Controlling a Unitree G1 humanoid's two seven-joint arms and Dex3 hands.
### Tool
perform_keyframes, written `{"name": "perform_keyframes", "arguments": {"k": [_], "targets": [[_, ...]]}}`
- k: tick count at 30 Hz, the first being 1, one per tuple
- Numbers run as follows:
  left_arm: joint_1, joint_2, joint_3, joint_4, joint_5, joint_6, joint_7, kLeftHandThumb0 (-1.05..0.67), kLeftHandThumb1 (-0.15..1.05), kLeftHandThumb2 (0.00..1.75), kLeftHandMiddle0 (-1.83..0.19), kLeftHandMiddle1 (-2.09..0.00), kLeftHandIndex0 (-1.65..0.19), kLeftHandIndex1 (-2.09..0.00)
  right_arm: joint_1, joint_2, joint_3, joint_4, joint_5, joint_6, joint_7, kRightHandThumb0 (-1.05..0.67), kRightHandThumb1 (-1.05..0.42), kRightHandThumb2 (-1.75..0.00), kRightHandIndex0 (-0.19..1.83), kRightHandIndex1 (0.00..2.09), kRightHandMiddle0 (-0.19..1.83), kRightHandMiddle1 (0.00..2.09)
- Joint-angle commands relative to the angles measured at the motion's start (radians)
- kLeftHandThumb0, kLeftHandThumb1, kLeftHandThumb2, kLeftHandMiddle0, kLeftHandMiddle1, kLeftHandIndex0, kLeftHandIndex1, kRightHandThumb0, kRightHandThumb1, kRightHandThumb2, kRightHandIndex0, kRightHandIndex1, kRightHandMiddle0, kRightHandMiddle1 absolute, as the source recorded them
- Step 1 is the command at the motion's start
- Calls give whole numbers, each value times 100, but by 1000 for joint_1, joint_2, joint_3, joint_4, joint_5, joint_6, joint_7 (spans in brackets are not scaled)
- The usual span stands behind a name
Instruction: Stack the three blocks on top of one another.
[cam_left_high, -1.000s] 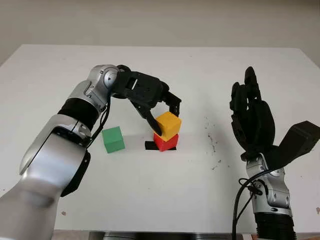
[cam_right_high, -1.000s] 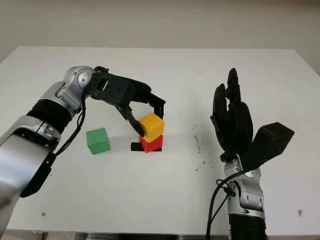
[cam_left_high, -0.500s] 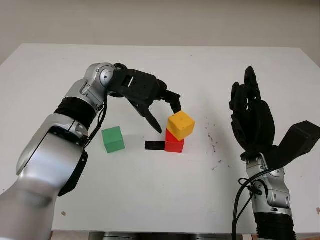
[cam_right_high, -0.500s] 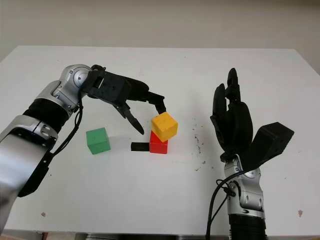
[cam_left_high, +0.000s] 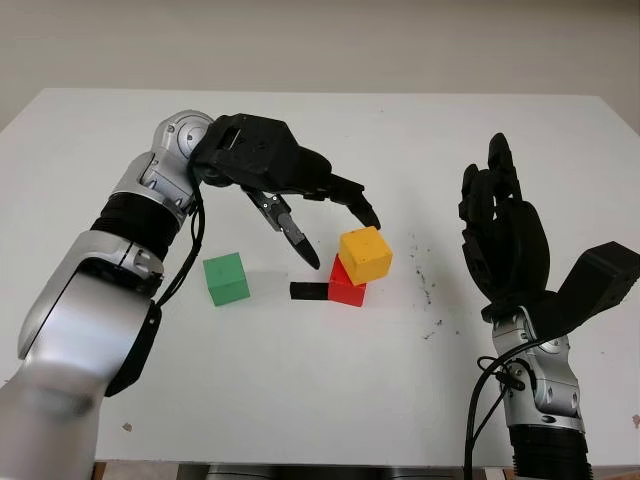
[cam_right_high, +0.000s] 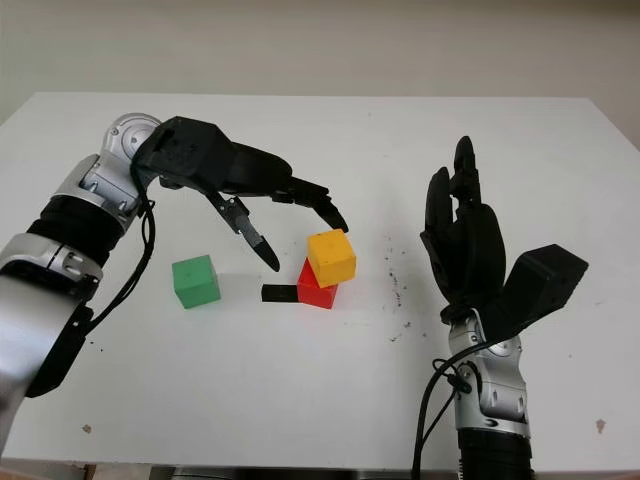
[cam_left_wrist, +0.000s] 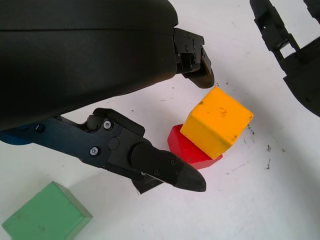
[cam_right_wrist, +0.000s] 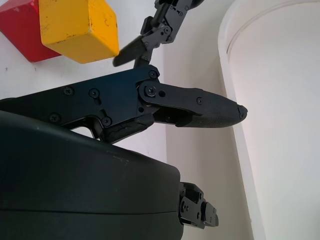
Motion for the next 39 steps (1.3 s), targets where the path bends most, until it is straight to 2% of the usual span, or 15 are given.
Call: {"name": "perform_keyframes", "arguments": {"k": [1,4,6,8,13,19,23,27,34,39], "targets": [[22,34,30,-52,-14,23,20,-52,91,5,17,-4,5,-52,-8,0,-7,5,4,-13,2,-69,-105,-52,-19,1,-16,6],[88,74,79,-144,-20,29,134,-61,90,5,10,-5,5,-35,-8,-5,-6,9,1,-14,5,-69,-105,-53,-19,1,-16,6],[138,89,116,-224,-24,88,215,-61,87,5,7,-5,0,-22,-8,-9,-5,12,-1,-15,12,-68,-105,-54,-19,0,-17,5],[191,104,148,-301,-20,138,293,-59,90,7,7,-5,2,-13,-7,-8,-5,13,-1,-15,15,-67,-105,-54,-19,0,-16,6],[299,128,199,-423,15,173,494,-64,101,9,17,-2,16,-3,-2,-3,-7,7,7,0,18,-67,-105,-53,-19,1,-16,6],[396,171,213,-525,106,195,667,-74,102,6,19,-1,18,-1,2,-10,-2,7,0,-10,31,-67,-105,-54,-19,0,-17,5],[503,208,239,-649,148,242,725,-78,101,6,18,-3,9,-6,6,-8,-2,-5,-6,-2,21,-66,-105,-56,-19,1,-16,5],[657,240,296,-824,175,290,770,-81,102,6,16,-5,-2,-11,13,-9,-3,-11,6,1,34,-67,-105,-55,-19,0,-18,5],[972,249,447,-1167,162,410,765,-86,102,5,18,-5,-9,-12,28,-3,6,-31,-4,12,15,-67,-105,-55,-19,0,-19,5],[1103,253,500,-1311,174,488,744,-86,100,5,17,-6,-10,-11,27,-2,10,-29,-10,9,7,-67,-105,-56,-19,0,-19,5]]}}
